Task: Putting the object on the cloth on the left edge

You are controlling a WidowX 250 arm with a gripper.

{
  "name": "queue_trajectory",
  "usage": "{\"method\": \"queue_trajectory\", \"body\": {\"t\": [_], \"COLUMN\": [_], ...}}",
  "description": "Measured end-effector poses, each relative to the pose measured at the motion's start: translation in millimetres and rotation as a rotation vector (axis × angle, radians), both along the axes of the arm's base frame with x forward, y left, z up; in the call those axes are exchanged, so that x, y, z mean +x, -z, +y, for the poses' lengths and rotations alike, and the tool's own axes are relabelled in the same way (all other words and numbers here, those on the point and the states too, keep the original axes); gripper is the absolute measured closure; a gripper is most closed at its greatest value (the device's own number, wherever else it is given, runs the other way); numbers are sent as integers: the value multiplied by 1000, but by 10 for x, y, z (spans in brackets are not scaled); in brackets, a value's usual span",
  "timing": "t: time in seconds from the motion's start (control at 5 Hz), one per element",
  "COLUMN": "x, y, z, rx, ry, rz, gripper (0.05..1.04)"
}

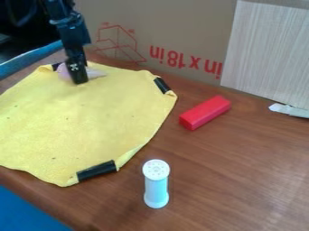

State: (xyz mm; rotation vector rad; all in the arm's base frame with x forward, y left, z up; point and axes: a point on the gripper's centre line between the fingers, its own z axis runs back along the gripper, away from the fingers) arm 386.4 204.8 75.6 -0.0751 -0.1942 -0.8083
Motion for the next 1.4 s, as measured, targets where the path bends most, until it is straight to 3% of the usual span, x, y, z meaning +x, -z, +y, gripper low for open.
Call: {"method": "queue_trajectory", "body": {"t": [0.2, 0.4, 0.6, 0.8, 1.0, 1.2, 1.4], "x": [-27, -176, -448, -799, -1239, -1572, -1743], "y": [-225, -477, -890, -995, -1057, -1143, -1157], "z": [-42, -94, -297, -676, -1053, -1374, -1410], "rx": [7, 57, 157, 112, 6, -52, 11], "ry": [11, 8, -65, -95, -64, -245, -498], "rz": [-37, -59, -96, -85, -39, -9, -26], "gripper": [83, 83, 83, 83, 83, 83, 83]}}
